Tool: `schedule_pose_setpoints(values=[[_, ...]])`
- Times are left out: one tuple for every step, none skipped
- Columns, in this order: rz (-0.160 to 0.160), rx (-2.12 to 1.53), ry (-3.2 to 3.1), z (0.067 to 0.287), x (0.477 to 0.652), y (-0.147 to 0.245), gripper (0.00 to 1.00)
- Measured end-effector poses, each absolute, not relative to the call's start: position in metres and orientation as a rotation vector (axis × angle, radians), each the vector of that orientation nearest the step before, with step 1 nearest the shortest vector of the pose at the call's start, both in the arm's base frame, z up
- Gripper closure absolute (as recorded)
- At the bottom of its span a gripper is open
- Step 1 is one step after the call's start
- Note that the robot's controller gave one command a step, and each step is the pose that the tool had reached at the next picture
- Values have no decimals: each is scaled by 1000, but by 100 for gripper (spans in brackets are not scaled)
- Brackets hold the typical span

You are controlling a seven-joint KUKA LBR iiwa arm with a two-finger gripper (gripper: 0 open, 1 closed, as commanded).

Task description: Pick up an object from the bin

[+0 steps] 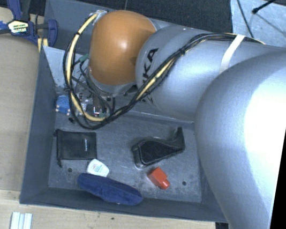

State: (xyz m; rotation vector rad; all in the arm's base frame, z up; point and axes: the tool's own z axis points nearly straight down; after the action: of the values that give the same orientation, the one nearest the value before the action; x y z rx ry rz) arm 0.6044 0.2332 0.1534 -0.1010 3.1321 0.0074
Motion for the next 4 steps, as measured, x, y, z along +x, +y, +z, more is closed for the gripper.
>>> schedule_pose_setpoints(values=[[3, -109, 3134, 172, 595, 229, 100], [-4, -71, 3139, 173, 595, 173, 100], [1, -77, 3138, 172, 594, 177, 0], [10, -806, 3031, 73, 589, 240, 0]])
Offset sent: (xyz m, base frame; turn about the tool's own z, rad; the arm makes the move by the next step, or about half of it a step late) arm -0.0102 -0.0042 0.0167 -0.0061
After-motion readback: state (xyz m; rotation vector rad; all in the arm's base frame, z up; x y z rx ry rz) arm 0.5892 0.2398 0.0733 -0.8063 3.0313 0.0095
